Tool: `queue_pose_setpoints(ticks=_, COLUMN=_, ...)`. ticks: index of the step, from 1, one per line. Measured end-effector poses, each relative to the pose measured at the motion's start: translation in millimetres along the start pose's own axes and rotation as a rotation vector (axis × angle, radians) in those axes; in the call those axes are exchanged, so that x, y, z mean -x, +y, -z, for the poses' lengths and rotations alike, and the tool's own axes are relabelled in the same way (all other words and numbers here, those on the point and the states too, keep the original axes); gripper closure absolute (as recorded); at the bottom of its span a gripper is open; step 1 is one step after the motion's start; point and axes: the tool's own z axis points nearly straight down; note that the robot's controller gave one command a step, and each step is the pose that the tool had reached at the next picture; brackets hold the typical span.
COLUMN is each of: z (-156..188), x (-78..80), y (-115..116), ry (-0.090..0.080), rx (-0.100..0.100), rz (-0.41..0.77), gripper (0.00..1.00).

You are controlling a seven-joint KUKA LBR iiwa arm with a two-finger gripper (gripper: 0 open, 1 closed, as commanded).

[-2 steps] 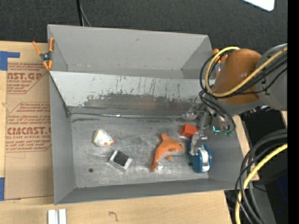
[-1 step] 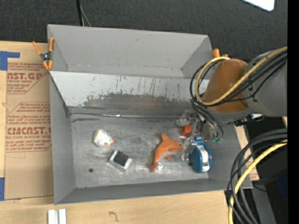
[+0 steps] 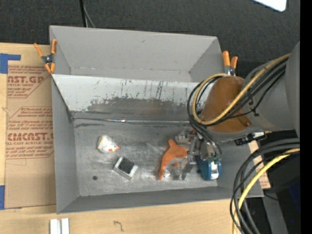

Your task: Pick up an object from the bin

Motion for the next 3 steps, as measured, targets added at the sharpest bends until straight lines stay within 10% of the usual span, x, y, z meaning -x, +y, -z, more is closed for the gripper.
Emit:
queue_pose_setpoints(ticks=1, z=-7, x=6.2, y=10, ry=-0.01, rx=-0.001, rz=0.14, gripper=1.0)
queue_pose_setpoints(ticks=2, z=-7, x=6.2, y=10, ry=-0.01, rx=-0.001, rz=0.14, gripper=1.0)
queue_pose_setpoints(ticks=3, z=136, x=-6.5, y=-69, ry=-0.006, rx=-0.005, rz=0.69, gripper=1.0)
